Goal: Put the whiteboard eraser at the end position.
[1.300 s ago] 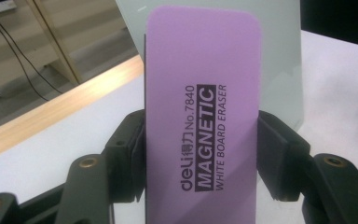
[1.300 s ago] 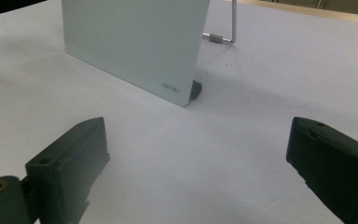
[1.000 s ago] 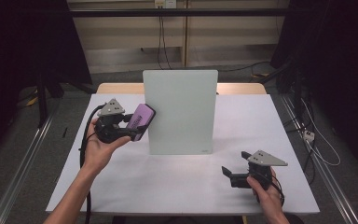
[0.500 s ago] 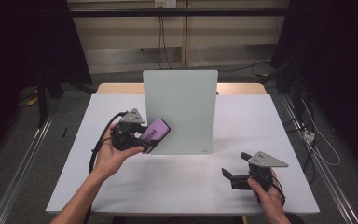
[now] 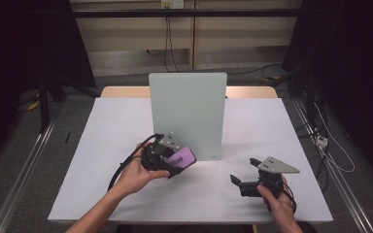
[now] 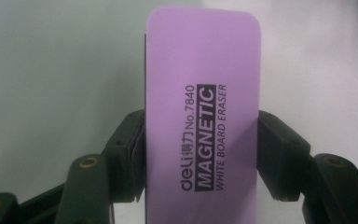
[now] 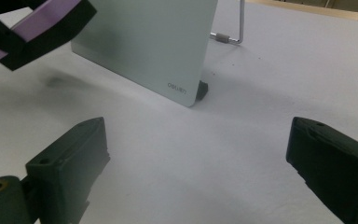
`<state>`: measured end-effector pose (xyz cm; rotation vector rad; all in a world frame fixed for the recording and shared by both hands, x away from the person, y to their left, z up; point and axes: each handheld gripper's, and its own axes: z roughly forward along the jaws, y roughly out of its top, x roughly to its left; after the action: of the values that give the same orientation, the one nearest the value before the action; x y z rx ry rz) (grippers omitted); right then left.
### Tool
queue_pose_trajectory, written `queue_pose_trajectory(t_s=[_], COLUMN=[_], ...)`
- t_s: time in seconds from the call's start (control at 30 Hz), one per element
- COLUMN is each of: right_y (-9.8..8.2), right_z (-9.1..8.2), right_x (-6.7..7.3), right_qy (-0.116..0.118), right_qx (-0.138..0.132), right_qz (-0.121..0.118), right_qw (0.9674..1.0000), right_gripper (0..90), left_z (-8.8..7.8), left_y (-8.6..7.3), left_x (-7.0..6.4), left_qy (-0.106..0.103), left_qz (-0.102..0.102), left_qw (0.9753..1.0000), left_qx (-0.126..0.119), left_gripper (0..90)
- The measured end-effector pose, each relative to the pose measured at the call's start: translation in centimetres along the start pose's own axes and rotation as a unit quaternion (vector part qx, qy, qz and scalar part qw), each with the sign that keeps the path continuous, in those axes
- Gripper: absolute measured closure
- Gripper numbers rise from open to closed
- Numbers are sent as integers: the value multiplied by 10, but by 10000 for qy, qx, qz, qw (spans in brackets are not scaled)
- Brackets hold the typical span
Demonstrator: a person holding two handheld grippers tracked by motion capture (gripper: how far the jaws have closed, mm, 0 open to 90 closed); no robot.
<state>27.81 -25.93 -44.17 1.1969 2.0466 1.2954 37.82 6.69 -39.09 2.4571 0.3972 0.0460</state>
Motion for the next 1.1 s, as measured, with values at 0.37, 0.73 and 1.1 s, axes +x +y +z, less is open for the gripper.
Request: queue_pose_trajectory(t_s=[0.37,0.73,1.1], right_y=[0,-1,0], right_z=[1,-2,-2], right_x=[1,1,1], right_qy=[-43,-48,-49], right_qx=[24,7,10], right_qz=[-21,-43,-41], right_qw=[10000,10000,10000], right_gripper=[53,53,53], left_z=[24,46,56], left_y=[6,7,3], left_x=[-20,-28,-30], left_qy=[-440,-604,-481], left_qz=[337,405,396], left_qw=[9973,9945,9950], left_qx=[476,757,777], left_gripper=[406,404,387])
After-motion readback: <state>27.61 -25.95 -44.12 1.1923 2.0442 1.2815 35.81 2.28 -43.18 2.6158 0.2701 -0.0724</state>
